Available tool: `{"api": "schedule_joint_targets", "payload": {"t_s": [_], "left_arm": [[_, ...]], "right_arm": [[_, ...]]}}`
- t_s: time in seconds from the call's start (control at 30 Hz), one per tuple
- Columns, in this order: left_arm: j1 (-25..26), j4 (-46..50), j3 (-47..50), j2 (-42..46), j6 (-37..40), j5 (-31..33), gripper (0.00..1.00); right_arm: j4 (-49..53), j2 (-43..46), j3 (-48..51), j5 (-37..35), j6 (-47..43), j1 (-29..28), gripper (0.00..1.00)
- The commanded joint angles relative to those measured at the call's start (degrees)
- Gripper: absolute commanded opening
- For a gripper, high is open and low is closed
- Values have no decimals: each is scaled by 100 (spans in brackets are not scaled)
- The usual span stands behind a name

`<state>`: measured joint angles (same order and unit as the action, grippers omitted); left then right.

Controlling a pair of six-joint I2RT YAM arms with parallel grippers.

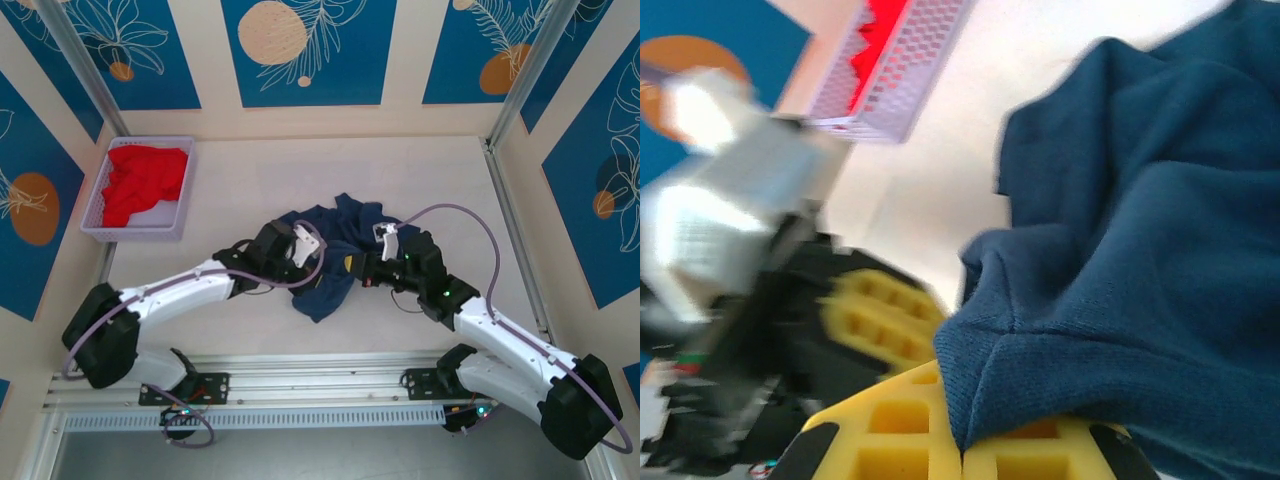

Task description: Fold the inside-out t-shirt

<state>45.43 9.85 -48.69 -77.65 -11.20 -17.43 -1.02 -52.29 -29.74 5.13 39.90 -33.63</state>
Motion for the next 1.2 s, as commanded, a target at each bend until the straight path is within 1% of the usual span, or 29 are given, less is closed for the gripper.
{"api": "schedule_joint_targets", "payload": {"t_s": [0.0,0.07,0.1,0.13,0.2,0.27,0.37,0.47,0.57,0.67,0.83,0.93,1.17], "left_arm": [[-187,-947,443,936,45,-248,0],[-324,-1206,693,1447,178,-256,0],[-397,-1315,804,1685,276,-300,0],[-444,-1409,886,1871,362,-366,0],[-505,-1495,1028,2204,588,-419,0],[-532,-1399,1063,2415,801,-348,0],[-553,-1209,1071,2650,1119,-189,0],[-572,-1141,1086,2758,1323,-159,0],[-579,-1100,1085,2760,1399,-114,0],[-579,-1100,1073,2748,1393,-76,0],[-579,-1091,1063,2764,1435,43,0],[-584,-1110,1088,2798,1439,21,0],[-579,-1076,1123,2870,1397,5,0]], "right_arm": [[1178,88,-246,-965,131,-19,3],[1486,66,-317,-1126,-36,-84,10],[1593,64,-362,-1177,-202,-140,16],[1702,61,-432,-1249,-424,-197,20],[1922,55,-627,-1369,-948,-331,26],[2109,46,-880,-1525,-1524,-494,30],[2201,64,-1161,-1692,-2217,-739,34],[2067,15,-1351,-1500,-2715,-808,37],[2063,-206,-1573,-1356,-2962,-806,40],[2261,-374,-1747,-1452,-3016,-811,43],[2690,-361,-1882,-1354,-3055,-807,52],[2619,-482,-1919,-1040,-3198,-812,55],[1977,-1559,-2086,-204,-3365,-685,58]]}}
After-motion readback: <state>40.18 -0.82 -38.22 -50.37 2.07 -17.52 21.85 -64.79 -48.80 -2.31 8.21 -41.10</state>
